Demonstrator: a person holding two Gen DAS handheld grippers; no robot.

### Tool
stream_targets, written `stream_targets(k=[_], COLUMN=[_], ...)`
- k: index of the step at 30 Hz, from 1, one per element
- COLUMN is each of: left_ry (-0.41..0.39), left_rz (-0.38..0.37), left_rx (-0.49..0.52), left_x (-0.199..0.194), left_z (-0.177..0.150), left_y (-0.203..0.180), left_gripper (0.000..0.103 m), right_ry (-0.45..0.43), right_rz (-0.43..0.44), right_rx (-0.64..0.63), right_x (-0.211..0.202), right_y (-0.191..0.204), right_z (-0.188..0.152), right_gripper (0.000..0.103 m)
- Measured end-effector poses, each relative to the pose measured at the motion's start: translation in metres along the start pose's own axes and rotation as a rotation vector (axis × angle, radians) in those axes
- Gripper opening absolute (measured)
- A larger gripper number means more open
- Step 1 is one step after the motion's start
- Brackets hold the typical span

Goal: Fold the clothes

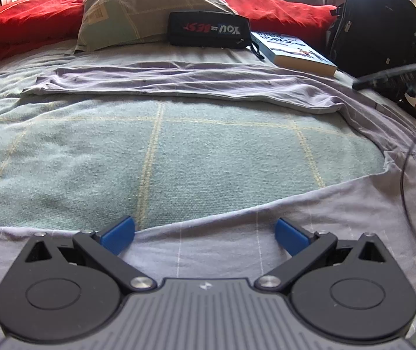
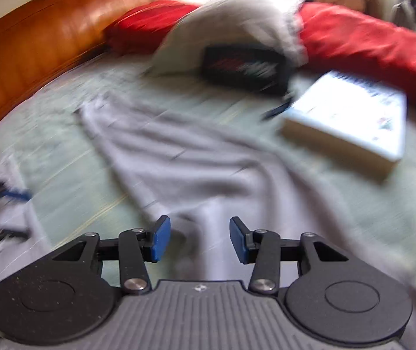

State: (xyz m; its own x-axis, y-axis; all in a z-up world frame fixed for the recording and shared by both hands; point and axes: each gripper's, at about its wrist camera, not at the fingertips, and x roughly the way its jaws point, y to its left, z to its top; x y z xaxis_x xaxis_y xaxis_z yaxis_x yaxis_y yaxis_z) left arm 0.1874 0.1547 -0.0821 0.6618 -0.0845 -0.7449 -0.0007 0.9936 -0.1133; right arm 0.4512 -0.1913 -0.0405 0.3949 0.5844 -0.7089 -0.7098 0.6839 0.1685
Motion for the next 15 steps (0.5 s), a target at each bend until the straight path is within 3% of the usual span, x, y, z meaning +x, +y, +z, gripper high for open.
stream_targets(k=[4,8,15], left_ry=[-0.012,-0.018,-0.017], left_rz=[-0.016,-0.016,-0.013], left_rx=[-0.009,-0.002,0.001], left_x=[-0.001,-0.001,0.000], left_z=[-0.001,-0.003,-0.002], left_y=[0.004,0.003,0.002], left_gripper=[0.102,0.102,0.102], right_ry=[-0.031,0.004,0.054], right_rz=[-0.128,-0.211,-0.260], right_rx=[0.118,0.204,0.114], right_x=[-0.011,-0.018,-0.007], right_y=[-0.063,-0.104,-0.106], right_z=[0.010,-0.009,-0.042], right_gripper=[0.050,0.050,0.050])
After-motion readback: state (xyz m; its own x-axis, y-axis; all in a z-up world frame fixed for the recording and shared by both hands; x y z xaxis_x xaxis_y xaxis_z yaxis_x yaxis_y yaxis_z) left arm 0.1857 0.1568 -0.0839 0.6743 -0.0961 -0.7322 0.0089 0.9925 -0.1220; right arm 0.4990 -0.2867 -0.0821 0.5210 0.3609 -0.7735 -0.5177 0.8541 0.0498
